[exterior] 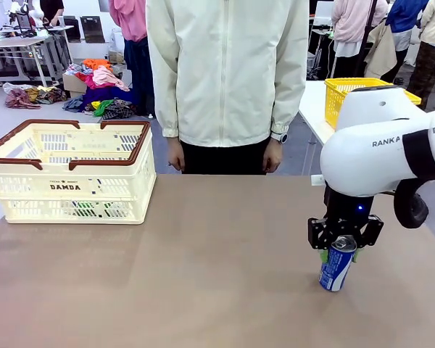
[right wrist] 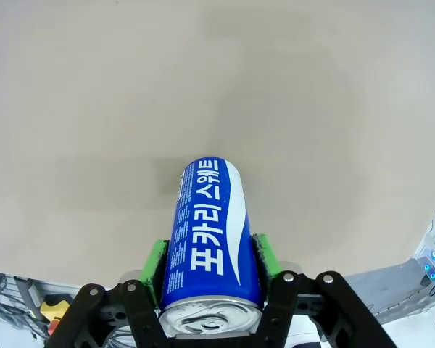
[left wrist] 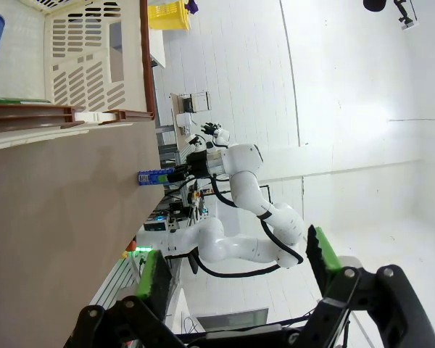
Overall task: Place the drinks into the Shopping basket.
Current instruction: Pick up one drink and place it into the Shopping basket.
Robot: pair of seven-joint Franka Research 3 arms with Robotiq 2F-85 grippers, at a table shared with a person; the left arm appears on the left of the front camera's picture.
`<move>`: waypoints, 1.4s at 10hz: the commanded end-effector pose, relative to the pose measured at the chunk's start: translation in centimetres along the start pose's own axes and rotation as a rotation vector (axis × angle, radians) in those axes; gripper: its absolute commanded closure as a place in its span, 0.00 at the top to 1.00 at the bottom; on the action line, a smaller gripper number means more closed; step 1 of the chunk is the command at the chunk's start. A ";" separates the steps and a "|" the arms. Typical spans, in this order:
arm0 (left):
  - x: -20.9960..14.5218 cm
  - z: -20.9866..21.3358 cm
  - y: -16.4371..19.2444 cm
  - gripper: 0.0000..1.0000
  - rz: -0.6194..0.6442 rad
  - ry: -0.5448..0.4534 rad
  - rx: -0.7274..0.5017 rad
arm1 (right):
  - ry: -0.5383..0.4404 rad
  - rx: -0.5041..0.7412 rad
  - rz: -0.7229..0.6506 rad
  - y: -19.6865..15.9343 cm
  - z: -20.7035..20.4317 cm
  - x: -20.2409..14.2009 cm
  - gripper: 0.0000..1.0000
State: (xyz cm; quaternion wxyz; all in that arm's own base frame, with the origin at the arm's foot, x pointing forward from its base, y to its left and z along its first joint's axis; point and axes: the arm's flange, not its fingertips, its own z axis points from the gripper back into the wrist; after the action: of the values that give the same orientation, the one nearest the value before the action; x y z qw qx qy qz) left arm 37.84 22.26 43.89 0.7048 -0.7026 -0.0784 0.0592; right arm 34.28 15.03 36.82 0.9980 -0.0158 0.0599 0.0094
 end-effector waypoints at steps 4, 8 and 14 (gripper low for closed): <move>-0.2 -0.2 -0.4 1.00 0.008 -0.012 -0.017 | 0.001 0.021 0.058 -0.6 1.6 0.0 0.00; -0.2 -0.2 -0.4 1.00 0.008 -0.012 -0.017 | -0.128 0.135 0.199 6.2 12.1 2.8 0.00; -0.2 -0.2 -0.4 1.00 0.008 -0.012 -0.017 | -0.021 0.104 0.333 28.5 7.8 3.4 0.00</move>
State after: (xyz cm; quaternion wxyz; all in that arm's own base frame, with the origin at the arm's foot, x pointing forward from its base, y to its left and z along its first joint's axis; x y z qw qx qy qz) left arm 37.83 22.24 43.91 0.7046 -0.7027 -0.0787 0.0591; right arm 36.70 42.16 42.64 0.9802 0.0747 0.0600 0.1731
